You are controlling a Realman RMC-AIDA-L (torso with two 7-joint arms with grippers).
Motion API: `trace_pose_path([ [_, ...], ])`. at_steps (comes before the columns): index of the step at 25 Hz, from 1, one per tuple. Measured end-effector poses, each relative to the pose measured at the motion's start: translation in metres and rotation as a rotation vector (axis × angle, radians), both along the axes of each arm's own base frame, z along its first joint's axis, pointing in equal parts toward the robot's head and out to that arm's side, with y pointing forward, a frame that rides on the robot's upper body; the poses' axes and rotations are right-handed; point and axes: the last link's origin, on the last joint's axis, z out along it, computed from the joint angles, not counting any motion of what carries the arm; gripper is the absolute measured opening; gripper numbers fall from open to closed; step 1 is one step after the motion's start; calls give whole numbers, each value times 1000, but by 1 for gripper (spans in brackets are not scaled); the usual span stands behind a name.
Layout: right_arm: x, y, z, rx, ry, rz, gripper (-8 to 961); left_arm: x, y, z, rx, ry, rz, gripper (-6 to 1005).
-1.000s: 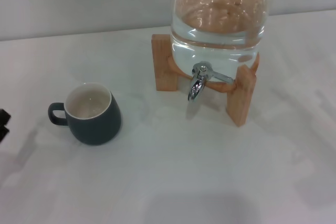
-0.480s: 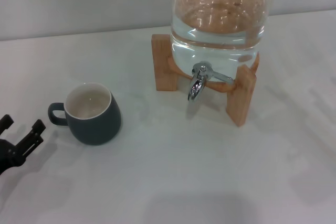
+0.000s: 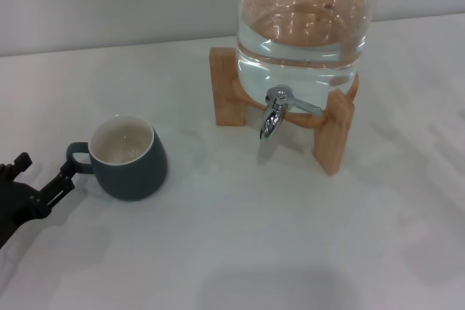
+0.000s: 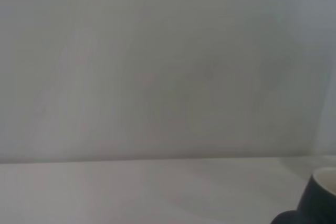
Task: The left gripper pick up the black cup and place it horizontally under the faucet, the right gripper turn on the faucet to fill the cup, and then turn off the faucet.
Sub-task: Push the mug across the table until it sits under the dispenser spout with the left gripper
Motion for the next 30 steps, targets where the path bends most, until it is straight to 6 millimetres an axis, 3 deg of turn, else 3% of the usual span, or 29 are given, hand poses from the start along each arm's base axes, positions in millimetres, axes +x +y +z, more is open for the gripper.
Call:
trace_pose_path([
  [20,-2,9,0,4,1,-5,723,14,33,-7,-26,60,-3,874],
  [30,-1,12,-1,1,-1,-14,723,17,37,-9,-42,78,-9,875],
])
